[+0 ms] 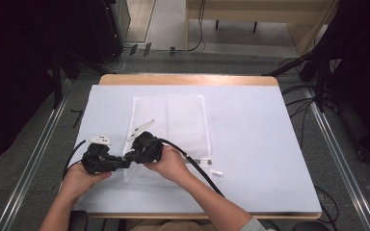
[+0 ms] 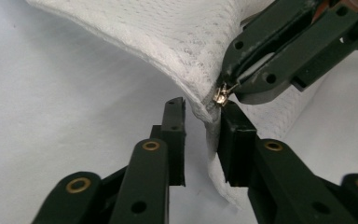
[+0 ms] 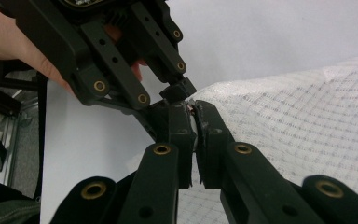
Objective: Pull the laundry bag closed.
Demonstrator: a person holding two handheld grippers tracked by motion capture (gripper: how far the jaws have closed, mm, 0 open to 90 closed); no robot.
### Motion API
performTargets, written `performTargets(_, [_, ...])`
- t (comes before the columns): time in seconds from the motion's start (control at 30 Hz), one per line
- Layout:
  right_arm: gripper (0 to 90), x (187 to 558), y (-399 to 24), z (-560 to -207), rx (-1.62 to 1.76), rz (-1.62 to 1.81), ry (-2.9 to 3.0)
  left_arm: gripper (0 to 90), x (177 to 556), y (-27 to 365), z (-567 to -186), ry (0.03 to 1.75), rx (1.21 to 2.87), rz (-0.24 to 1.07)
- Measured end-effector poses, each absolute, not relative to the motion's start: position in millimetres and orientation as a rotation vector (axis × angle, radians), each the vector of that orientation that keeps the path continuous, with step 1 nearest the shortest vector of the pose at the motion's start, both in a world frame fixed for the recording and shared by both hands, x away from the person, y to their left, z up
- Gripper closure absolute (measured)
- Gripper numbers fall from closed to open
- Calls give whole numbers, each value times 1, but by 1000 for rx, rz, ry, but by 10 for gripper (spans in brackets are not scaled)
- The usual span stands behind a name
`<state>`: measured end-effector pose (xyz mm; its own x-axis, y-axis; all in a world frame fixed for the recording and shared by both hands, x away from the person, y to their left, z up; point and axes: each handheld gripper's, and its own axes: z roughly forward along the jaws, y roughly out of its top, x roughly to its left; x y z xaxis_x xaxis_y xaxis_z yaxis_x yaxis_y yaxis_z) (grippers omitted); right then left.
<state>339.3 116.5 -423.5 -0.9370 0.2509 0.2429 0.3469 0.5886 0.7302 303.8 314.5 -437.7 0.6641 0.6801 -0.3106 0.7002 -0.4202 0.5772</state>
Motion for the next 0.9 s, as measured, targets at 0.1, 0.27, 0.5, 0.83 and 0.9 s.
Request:
performTargets(0.1, [873,339,117,-424,-496,-1267,-2700,834,303,314,-438,1048,2195,-41])
performTargets(0.27, [874,340,116,-426,-481,-1246,-2703,870,303,313,-437,1053,2210,-42])
performTargets(0.5, [876,340,116,-427,-513,-1255,-2716,877,304,312,-435,1080,2201,-48])
performTargets(0.83, [877,341,114,-436,-540,-1249,-2716,881,304,311,-435,1088,2218,-57])
performTargets(0.9, [877,341,113,-436,-532,-1251,-2714,881,304,310,-435,1088,2218,-60])
